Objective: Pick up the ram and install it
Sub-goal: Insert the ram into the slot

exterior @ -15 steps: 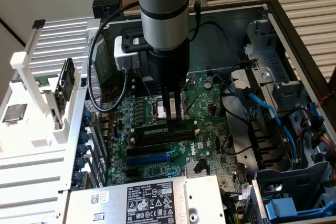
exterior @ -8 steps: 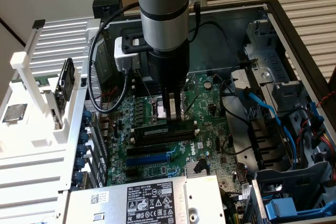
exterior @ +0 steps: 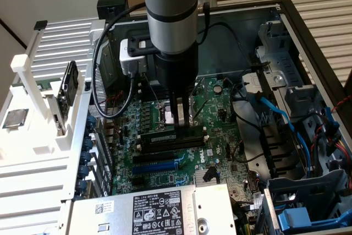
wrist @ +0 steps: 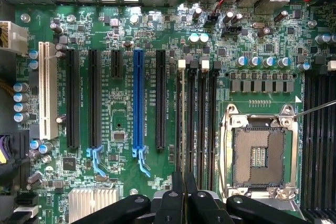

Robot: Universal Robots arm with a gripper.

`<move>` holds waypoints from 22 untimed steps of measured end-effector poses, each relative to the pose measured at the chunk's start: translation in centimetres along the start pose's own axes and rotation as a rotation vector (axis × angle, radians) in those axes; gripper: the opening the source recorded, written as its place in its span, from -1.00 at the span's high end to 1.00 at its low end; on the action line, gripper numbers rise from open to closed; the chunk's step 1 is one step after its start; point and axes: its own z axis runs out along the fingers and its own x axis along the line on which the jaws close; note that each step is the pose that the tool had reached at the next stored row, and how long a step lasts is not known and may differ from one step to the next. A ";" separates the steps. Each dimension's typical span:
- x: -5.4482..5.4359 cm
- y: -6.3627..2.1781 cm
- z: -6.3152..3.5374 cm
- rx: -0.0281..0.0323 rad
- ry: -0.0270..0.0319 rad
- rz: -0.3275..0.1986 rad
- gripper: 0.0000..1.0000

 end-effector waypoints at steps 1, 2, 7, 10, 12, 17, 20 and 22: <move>0.0 0.02 0.04 0.0001 0.0000 0.004 0.76; 0.0 0.03 0.06 0.0001 0.0003 0.007 0.76; 0.0 0.07 0.10 0.0004 0.0000 0.008 0.76; -0.1 0.08 0.13 0.0001 0.0006 0.008 0.76; -0.1 0.08 0.15 0.0002 0.0006 0.008 0.76; -0.1 0.08 0.24 0.0002 0.0006 0.008 0.76; -0.1 0.09 0.27 0.0001 0.0006 0.008 0.76; -0.1 0.08 0.29 0.0001 0.0006 0.008 0.76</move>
